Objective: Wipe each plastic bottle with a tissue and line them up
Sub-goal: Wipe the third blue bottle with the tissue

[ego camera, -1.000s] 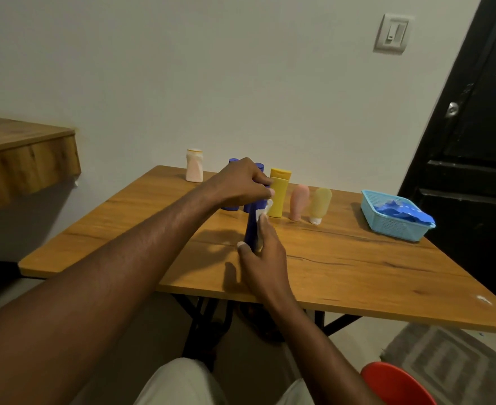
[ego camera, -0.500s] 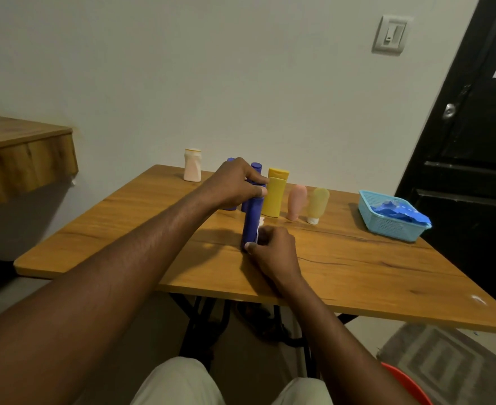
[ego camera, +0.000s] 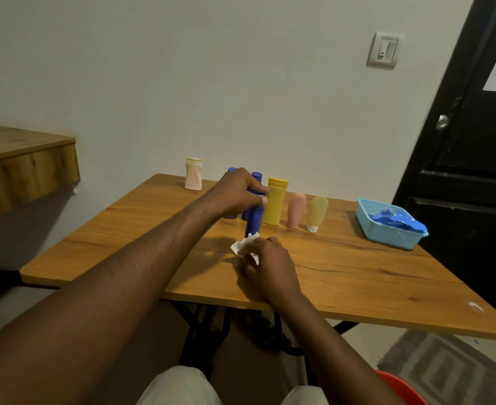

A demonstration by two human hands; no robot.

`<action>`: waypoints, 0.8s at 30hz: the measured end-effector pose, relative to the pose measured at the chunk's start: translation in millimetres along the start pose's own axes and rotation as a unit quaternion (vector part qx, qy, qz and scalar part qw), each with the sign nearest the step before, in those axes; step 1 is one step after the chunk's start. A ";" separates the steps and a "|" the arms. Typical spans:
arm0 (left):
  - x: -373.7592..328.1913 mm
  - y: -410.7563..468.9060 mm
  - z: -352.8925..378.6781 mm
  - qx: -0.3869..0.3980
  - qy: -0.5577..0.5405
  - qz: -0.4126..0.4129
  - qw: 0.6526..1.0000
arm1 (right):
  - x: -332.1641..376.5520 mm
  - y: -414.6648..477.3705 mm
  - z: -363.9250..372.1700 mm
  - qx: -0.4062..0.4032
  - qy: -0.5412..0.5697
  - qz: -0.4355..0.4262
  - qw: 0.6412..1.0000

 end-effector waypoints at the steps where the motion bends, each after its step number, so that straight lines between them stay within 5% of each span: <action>1: -0.3 0.4 -0.3 0.002 -0.001 0.000 1.000 | 0.2 -0.7 0.1 0.008 -0.029 -0.023 0.999; 6: -0.4 0.3 -0.4 0.004 -0.009 0.000 1.000 | -9.2 -2.9 -0.1 0.036 -0.056 -0.017 0.998; 13: -1.3 0.0 0.0 0.002 -0.011 0.006 1.000 | 2.5 -1.4 12.4 0.115 -0.172 -0.116 0.971; 24: -1.4 2.1 1.5 0.005 -0.008 0.014 1.000 | -2.2 -0.1 -16.9 0.063 -0.135 -0.125 0.981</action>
Point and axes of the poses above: each hand's wrist, its own y-axis towards the middle knuckle, its own z-axis out of the palm, x = y × z, the point moved 7 cm from there along y, towards the middle knuckle, and after that the axes turned 10 degrees about -x, right-handed, at the moved point
